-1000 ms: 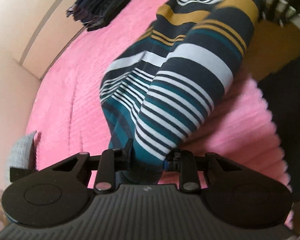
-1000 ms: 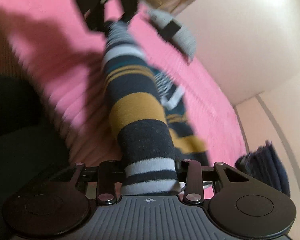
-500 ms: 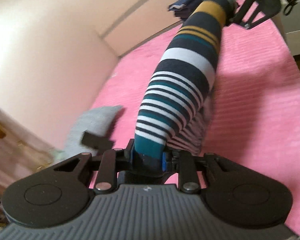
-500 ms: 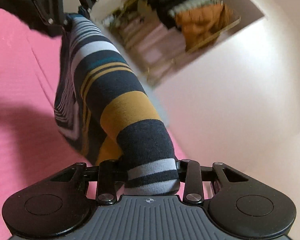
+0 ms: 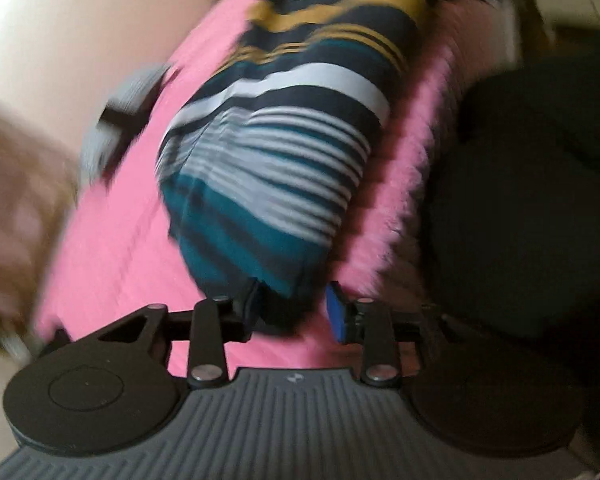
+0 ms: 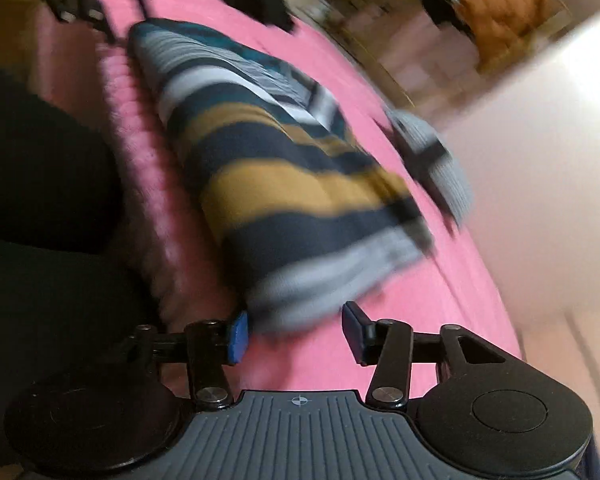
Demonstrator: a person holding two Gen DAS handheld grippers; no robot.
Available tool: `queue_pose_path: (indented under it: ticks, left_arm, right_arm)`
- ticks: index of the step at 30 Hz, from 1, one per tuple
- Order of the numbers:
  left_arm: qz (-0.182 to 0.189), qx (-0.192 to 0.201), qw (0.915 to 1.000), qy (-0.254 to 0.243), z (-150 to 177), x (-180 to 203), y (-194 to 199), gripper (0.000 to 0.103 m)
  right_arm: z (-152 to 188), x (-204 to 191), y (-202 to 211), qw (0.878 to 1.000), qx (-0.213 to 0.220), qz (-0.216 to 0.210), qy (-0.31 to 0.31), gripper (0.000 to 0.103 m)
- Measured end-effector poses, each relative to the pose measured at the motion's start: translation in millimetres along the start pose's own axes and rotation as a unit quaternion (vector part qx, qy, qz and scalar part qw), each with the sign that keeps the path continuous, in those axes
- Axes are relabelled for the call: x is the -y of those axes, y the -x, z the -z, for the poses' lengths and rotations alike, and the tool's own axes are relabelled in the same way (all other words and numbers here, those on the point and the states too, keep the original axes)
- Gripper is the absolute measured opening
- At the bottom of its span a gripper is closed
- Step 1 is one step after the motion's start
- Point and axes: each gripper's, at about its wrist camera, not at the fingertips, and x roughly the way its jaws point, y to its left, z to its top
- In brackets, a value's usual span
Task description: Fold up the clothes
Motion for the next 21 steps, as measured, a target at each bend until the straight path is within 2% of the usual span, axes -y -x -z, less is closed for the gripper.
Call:
queue_pose_path:
  ticks: [2, 4, 6, 7, 8, 9, 11, 13, 16, 18, 19, 21]
  left_arm:
    - [0.026, 0.004, 0.9968, 0.075, 8, -29, 10, 0.032]
    - [0.028, 0.012, 0.9909, 0.131, 12, -56, 12, 0.032]
    - [0.028, 0.020, 0.9817, 0.187, 15, -84, 12, 0.031]
    - [0.031, 0.028, 0.9756, 0.216, 15, -100, 14, 0.031]
    - [0.039, 0.036, 0.9695, 0.239, 12, -114, 11, 0.034]
    - [0.050, 0.041, 0.9641, 0.258, 9, -123, 2, 0.040]
    - [0.073, 0.051, 0.9516, 0.294, 1, -141, -17, 0.046]
    - [0.095, 0.061, 0.9371, 0.330, -6, -159, -36, 0.046]
    - [0.128, 0.076, 0.9117, 0.383, -18, -187, -64, 0.047]
    - [0.149, 0.086, 0.8923, 0.417, -25, -205, -83, 0.047]
    - [0.160, 0.085, 0.8860, 0.427, -30, -210, -95, 0.047]
    - [0.184, 0.069, 0.8798, 0.433, -38, -213, -121, 0.046]
  right_arm:
    - [11, 18, 7, 0.998, -0.020, 0.016, -0.057, 0.052]
    - [18, 39, 11, 0.992, -0.036, 0.028, -0.121, 0.052]
    - [12, 59, 3, 0.982, -0.018, 0.007, -0.190, 0.053]
    - [9, 69, -1, 0.974, -0.009, -0.003, -0.224, 0.060]
    - [6, 79, -5, 0.966, 0.000, -0.013, -0.258, 0.073]
    - [3, 89, -9, 0.956, 0.009, -0.024, -0.292, 0.078]
    - [-4, 109, -17, 0.932, 0.027, -0.044, -0.358, 0.079]
    - [-10, 129, -25, 0.905, 0.045, -0.065, -0.419, 0.079]
    - [-24, 143, -55, 0.887, 0.056, -0.103, -0.447, 0.079]
    - [-23, 152, -71, 0.874, 0.054, -0.116, -0.468, 0.079]
    - [-22, 156, -79, 0.867, 0.051, -0.122, -0.480, 0.079]
    - [-16, 167, -99, 0.844, 0.031, -0.140, -0.517, 0.078]
